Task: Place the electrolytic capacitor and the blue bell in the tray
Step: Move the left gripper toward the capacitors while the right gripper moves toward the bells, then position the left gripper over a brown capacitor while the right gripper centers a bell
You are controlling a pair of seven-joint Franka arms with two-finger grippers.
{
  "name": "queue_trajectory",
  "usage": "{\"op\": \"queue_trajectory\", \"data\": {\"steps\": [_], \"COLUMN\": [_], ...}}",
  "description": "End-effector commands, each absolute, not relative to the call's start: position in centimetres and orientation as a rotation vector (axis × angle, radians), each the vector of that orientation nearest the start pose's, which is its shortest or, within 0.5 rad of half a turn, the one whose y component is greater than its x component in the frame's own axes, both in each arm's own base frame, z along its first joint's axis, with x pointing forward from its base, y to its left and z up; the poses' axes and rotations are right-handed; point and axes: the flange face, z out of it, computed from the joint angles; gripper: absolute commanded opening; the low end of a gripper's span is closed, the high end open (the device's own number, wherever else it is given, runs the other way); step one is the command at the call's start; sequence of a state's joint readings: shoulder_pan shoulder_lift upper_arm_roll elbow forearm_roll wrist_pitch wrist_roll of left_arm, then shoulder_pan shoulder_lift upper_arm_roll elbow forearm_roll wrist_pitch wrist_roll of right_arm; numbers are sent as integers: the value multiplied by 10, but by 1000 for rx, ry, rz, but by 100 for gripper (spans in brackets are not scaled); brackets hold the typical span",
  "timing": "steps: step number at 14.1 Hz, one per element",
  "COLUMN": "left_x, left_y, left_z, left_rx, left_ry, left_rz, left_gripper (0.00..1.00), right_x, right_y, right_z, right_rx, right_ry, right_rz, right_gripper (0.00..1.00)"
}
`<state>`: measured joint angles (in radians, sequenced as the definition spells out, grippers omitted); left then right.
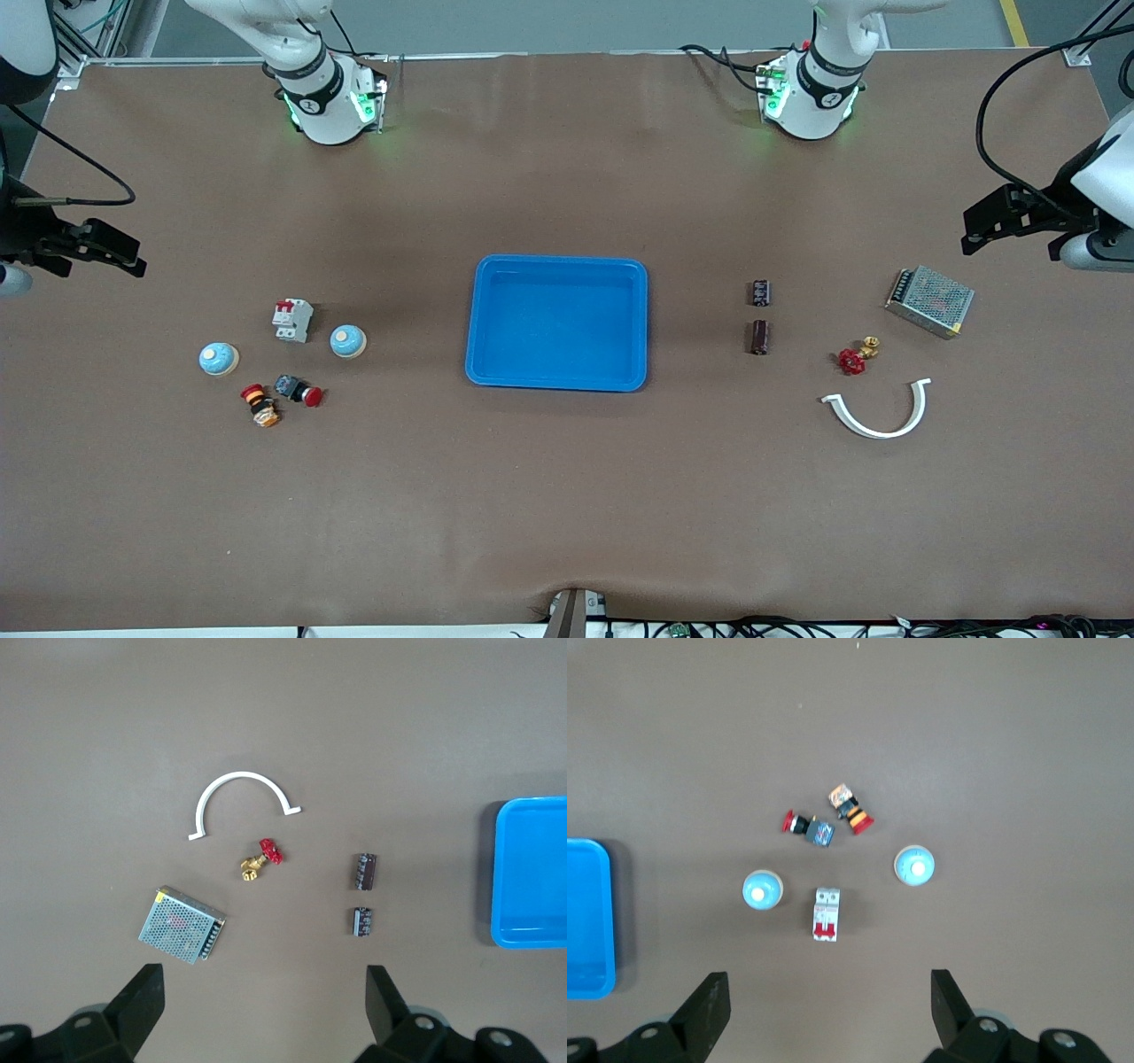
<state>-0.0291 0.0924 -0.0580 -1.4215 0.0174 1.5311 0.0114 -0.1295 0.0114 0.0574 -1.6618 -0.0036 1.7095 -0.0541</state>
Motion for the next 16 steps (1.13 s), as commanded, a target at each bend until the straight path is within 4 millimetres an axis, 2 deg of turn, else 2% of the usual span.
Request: {"op": "queue_trajectory", "data": {"steps": [1, 3, 4, 5, 6, 8, 10, 14, 16], "left_x": [582, 581, 579, 578, 577, 574, 568, 562, 550], "left_y": [-50, -58, -71, -78, -91, -115, -127, -153, -150], "left_z": [638, 637, 635, 634, 631, 617, 593, 541, 524], "left_rx": [-3109, -3114, -3119, -3117, -3112, -3096, -3079, -3084, -3086], "left_ry": [119, 65, 0, -119, -231, -357, -294, -206, -188], "left_rz": [-44, -42, -39, -36, -29, 12, 79, 69, 19], "left_gripper": [100, 100, 100, 100, 100, 100, 100, 100, 100], "right_x": [585, 594, 601, 617, 632, 635, 635, 638, 647], "right_y": [-48, -50, -46, -37, -19, -13, -14, -18, -14], "right_z": [583, 573, 563, 533, 510, 509, 509, 499, 461], "right_rx": [-3128, -3127, -3126, -3131, -3148, -3188, -3186, -3188, -3185], "right_ry": [58, 59, 46, 8, -58, -100, -92, -94, -110], "right_rz": [-119, -134, -136, -103, -90, -96, -96, -74, 16], "right_gripper": [100, 100, 100, 100, 100, 100, 100, 100, 100]}}
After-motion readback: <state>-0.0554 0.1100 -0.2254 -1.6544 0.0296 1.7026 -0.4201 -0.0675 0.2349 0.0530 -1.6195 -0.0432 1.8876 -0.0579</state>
